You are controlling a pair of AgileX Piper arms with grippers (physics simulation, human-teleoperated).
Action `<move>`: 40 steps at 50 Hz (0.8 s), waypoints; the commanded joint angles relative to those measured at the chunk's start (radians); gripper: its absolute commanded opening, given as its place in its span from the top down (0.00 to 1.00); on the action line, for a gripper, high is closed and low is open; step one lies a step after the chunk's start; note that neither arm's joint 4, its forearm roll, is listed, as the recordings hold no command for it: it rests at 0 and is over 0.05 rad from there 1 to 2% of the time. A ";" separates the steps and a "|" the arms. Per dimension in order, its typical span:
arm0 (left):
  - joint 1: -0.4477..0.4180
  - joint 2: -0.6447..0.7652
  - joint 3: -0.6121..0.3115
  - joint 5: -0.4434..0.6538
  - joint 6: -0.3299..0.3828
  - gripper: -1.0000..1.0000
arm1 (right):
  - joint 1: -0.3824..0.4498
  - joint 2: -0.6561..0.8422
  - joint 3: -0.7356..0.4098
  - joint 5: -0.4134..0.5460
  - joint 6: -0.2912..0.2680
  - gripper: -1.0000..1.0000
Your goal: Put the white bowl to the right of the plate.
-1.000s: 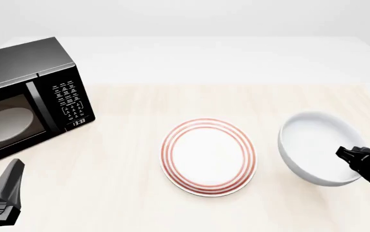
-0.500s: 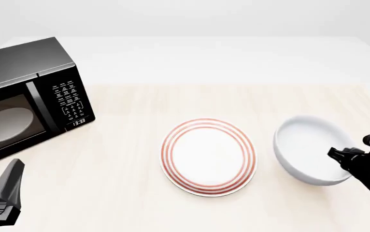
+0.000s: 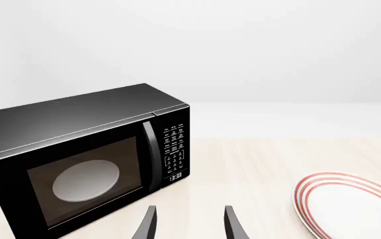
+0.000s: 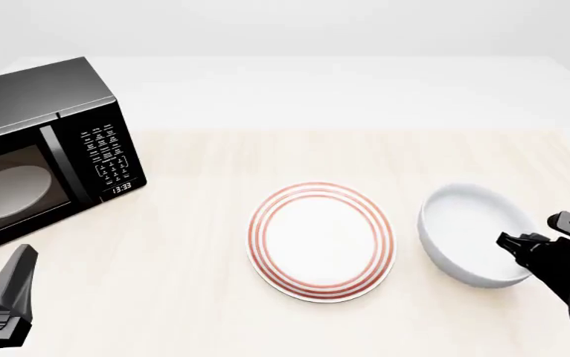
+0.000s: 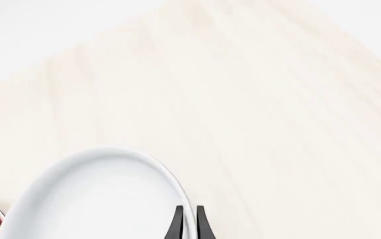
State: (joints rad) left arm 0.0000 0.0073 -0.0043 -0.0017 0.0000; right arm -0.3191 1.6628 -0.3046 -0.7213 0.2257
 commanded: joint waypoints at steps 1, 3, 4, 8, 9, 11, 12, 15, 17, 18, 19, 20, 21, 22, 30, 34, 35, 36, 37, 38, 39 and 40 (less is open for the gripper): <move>0.000 0.000 0.000 0.000 0.000 0.00 | 0.014 0.030 -0.008 -0.017 0.006 1.00; 0.000 0.000 0.000 0.000 0.000 0.00 | 0.013 0.034 -0.006 -0.024 0.007 1.00; 0.000 0.000 0.000 0.000 0.000 0.00 | 0.013 0.040 -0.006 -0.028 0.006 1.00; 0.000 0.000 0.000 0.000 0.000 0.00 | 0.015 0.057 -0.005 -0.042 0.008 1.00; 0.000 0.000 0.000 0.000 0.000 0.00 | 0.016 0.056 -0.003 -0.044 0.010 1.00; 0.000 0.000 0.000 0.000 0.000 0.00 | 0.014 0.064 -0.003 -0.050 0.009 1.00; 0.000 0.000 0.000 0.000 0.000 0.00 | 0.014 0.066 -0.001 -0.055 0.012 1.00; 0.000 0.000 0.000 0.000 0.000 0.00 | 0.013 0.071 0.005 -0.065 0.016 1.00; 0.000 0.000 0.000 0.000 0.000 0.00 | 0.015 0.065 0.011 -0.066 0.021 0.00; 0.000 0.000 0.000 0.000 0.000 0.00 | 0.014 0.061 0.014 -0.066 0.022 0.00; 0.000 0.000 0.000 0.000 0.000 0.00 | 0.012 0.050 0.019 -0.065 0.027 0.00; 0.000 0.000 0.000 0.000 0.000 0.00 | 0.011 0.041 0.021 -0.060 0.024 0.00; 0.000 0.000 0.000 0.000 0.000 0.00 | 0.010 0.029 0.025 -0.056 0.025 0.00; 0.000 0.000 0.000 0.000 0.000 0.00 | 0.007 0.013 0.029 -0.048 0.026 0.00; 0.000 0.000 0.000 0.000 0.000 0.00 | -0.001 -0.187 0.054 0.072 0.018 0.00; 0.000 0.000 0.000 0.000 0.000 0.00 | 0.005 -0.301 0.062 0.150 0.012 0.00; 0.000 0.000 0.000 0.000 0.000 0.00 | 0.007 -0.341 0.063 0.180 0.009 0.00; 0.000 0.000 0.000 0.000 0.000 0.00 | 0.009 -0.368 0.062 0.202 0.007 0.00; 0.000 0.000 0.000 0.000 0.000 0.00 | 0.010 -0.400 0.063 0.225 0.006 0.00; 0.000 0.000 0.000 0.000 0.000 0.00 | 0.015 -0.439 0.060 0.257 0.003 0.00; 0.000 0.000 0.000 0.000 0.000 0.00 | 0.019 -0.479 0.058 0.289 -0.001 0.00; 0.000 0.000 0.000 0.000 0.000 0.00 | 0.021 -0.500 0.054 0.311 -0.003 0.00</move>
State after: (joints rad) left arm 0.0000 0.0073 -0.0043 -0.0017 0.0000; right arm -0.3128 1.4082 -0.2565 -0.5917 0.2369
